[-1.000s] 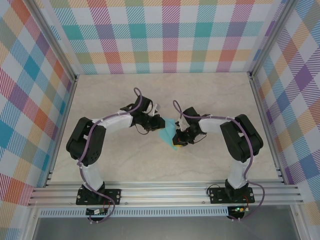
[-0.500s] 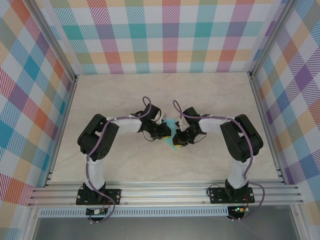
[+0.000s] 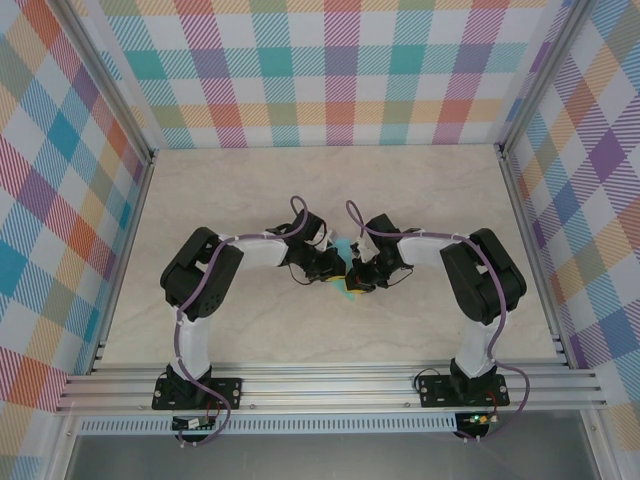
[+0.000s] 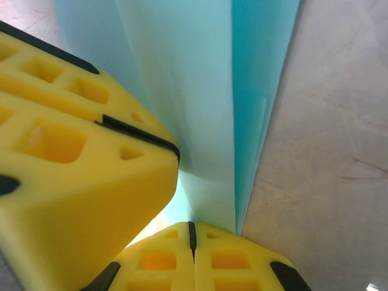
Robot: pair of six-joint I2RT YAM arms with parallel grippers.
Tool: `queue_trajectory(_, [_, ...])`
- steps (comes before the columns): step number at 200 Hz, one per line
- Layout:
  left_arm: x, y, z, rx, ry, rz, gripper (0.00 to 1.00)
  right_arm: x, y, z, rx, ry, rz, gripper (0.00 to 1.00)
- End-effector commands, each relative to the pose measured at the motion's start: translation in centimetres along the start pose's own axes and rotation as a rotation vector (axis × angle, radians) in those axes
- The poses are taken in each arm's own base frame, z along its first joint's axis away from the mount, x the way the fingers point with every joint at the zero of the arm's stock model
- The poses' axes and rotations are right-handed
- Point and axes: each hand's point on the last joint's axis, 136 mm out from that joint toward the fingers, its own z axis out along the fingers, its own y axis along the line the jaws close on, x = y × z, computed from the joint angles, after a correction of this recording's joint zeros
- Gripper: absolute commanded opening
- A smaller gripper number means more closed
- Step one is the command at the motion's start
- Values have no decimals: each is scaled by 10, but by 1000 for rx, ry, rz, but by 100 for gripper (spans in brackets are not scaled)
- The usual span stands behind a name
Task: Fold a paper plane with a square sheet of paper (fold left side to right side)
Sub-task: Fourth fold the wing at the center of the table.
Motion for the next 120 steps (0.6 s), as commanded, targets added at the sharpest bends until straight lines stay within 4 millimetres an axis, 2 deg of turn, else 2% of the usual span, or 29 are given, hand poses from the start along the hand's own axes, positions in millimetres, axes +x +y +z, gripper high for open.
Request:
queue_trajectory(1, [5,16,13,-79,18,-12,11,37,-46,14,169,122,104,0])
queue_trajectory(35, [2,41,14,-187,1,-19,9,41,-50,14,185,129,113,0])
queue_trajectory(67, [-6,53,15,-187,-18,-44,9,42,-51,14,190,130,114,0])
queue_trajectory(89, [-20,57,10,-199,-45,-40,9,44,-53,14,197,134,115,0])
queue_trajectory(120, [-57,53,-2,-183,-87,-29,11,45,-54,15,198,139,119,0])
